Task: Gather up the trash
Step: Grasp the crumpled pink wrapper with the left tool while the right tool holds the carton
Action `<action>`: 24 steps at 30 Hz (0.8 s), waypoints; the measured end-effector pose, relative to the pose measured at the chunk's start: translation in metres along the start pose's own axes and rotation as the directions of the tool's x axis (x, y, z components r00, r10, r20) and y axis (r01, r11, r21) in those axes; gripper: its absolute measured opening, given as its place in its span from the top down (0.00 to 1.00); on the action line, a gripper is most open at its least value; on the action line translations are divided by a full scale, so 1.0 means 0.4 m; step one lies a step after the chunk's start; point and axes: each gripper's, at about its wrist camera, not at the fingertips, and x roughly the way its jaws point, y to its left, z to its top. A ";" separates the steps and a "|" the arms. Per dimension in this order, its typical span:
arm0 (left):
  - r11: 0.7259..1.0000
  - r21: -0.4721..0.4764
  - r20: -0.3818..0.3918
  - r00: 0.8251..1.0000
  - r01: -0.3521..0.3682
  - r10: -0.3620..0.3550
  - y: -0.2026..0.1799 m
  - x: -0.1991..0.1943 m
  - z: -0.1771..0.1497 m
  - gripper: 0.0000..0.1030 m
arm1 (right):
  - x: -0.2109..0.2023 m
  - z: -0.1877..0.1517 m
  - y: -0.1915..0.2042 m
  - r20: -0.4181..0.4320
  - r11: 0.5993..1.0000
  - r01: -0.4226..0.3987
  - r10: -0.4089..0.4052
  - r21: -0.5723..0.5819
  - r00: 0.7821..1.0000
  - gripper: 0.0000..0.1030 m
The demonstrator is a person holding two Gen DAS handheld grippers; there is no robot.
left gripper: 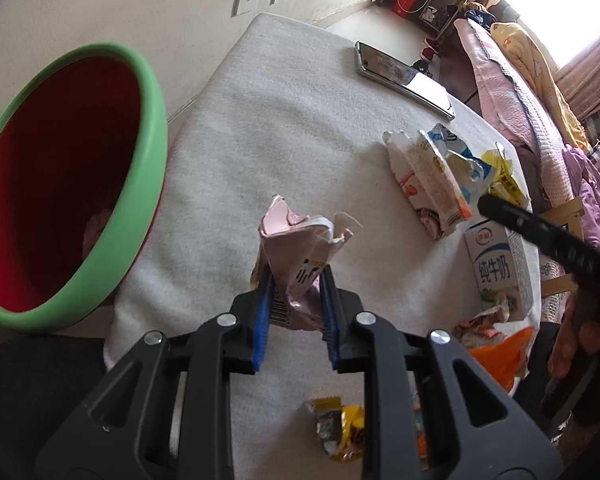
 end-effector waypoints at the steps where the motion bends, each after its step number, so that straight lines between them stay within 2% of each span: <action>1: 1.000 -0.013 -0.001 1.000 0.003 -0.003 0.013 -0.005 -0.008 0.79 | 0.006 0.012 -0.003 0.005 1.000 -0.002 0.002 0.009 1.000 0.70; 7: 0.999 -0.040 0.023 1.000 0.009 -0.008 0.029 -0.012 -0.020 0.75 | 0.055 0.056 -0.025 -0.022 0.998 0.007 -0.006 0.057 1.000 0.70; 14: 1.000 -0.030 0.032 0.999 0.001 0.000 0.016 -0.008 -0.018 0.61 | 0.094 0.039 0.005 -0.063 0.999 -0.030 0.033 0.044 0.997 0.69; 18: 1.000 -0.029 0.028 1.000 -0.001 0.002 0.014 -0.006 -0.019 0.58 | 0.106 0.039 0.032 -0.075 1.000 -0.012 0.011 -0.008 0.997 0.62; 20: 1.000 -0.030 0.031 1.000 -0.003 0.003 0.015 -0.008 -0.019 0.55 | 0.110 0.041 0.035 -0.073 1.000 0.001 -0.003 -0.018 0.997 0.55; 24: 0.999 -0.043 0.034 0.999 -0.005 0.006 0.020 -0.005 -0.019 0.52 | 0.118 0.046 0.035 -0.074 1.000 0.012 -0.014 -0.027 0.997 0.52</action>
